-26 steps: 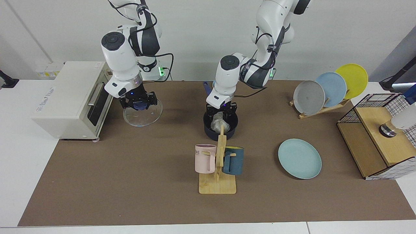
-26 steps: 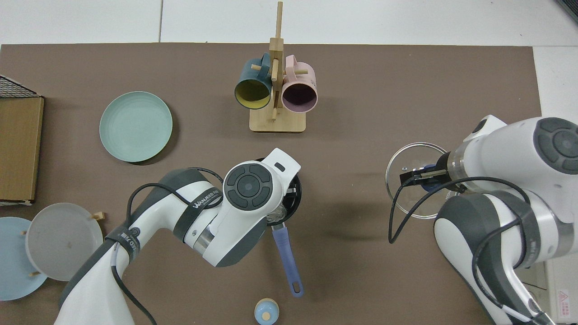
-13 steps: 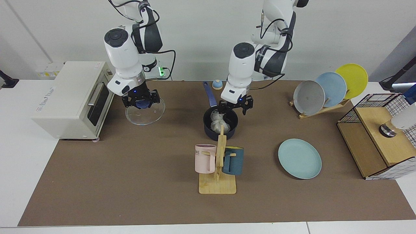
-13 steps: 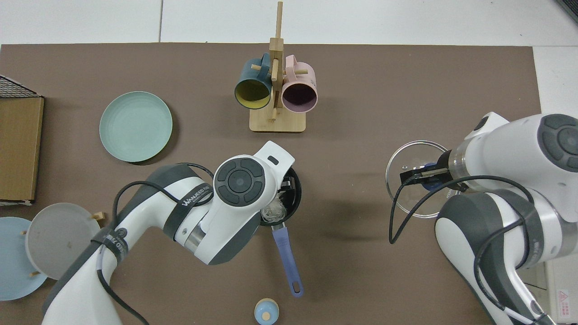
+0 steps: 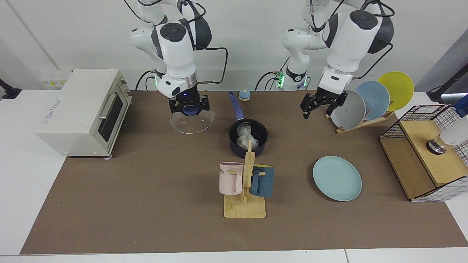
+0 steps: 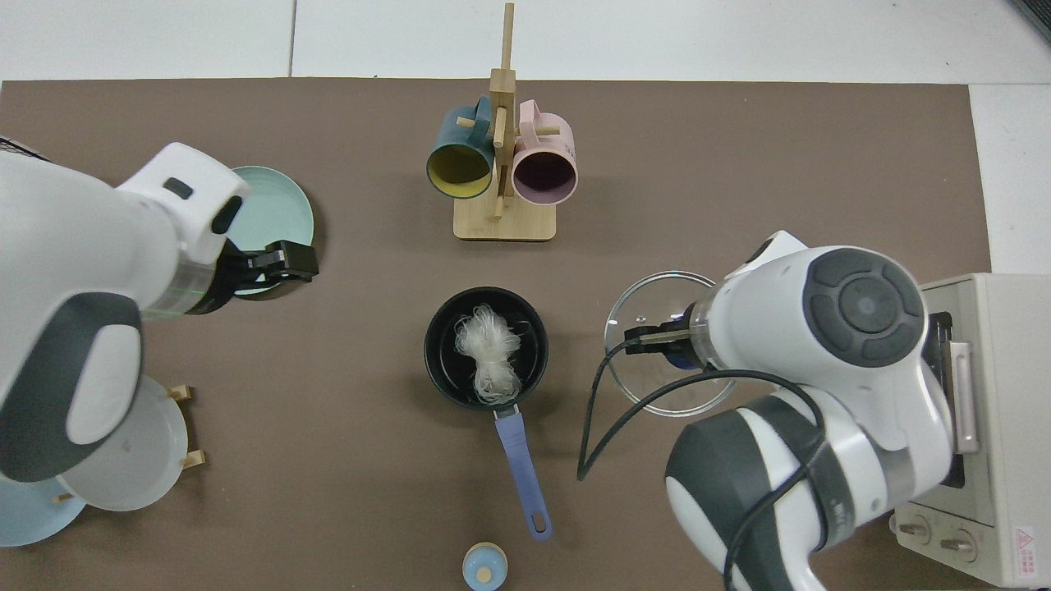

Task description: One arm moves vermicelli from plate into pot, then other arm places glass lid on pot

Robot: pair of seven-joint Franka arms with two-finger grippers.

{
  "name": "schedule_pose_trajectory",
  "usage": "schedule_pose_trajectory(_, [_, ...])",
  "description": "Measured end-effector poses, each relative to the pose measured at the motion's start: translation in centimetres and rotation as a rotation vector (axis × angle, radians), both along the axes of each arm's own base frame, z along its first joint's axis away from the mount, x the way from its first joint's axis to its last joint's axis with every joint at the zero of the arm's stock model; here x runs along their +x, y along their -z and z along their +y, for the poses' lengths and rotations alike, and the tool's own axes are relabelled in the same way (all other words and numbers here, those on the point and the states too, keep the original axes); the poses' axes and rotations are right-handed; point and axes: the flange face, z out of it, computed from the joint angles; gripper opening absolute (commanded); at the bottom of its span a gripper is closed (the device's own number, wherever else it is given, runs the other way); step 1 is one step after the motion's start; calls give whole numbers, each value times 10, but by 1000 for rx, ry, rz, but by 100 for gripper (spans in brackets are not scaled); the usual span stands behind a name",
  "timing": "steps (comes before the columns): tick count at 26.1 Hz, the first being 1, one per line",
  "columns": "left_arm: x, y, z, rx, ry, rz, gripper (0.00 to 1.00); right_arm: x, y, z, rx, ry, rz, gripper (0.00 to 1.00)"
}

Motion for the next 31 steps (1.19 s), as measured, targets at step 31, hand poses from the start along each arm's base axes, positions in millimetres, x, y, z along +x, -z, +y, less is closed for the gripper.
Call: schedule_pose_trajectory(31, [34, -16, 74, 37, 198, 111, 100, 12, 81, 216, -59, 157, 50, 0])
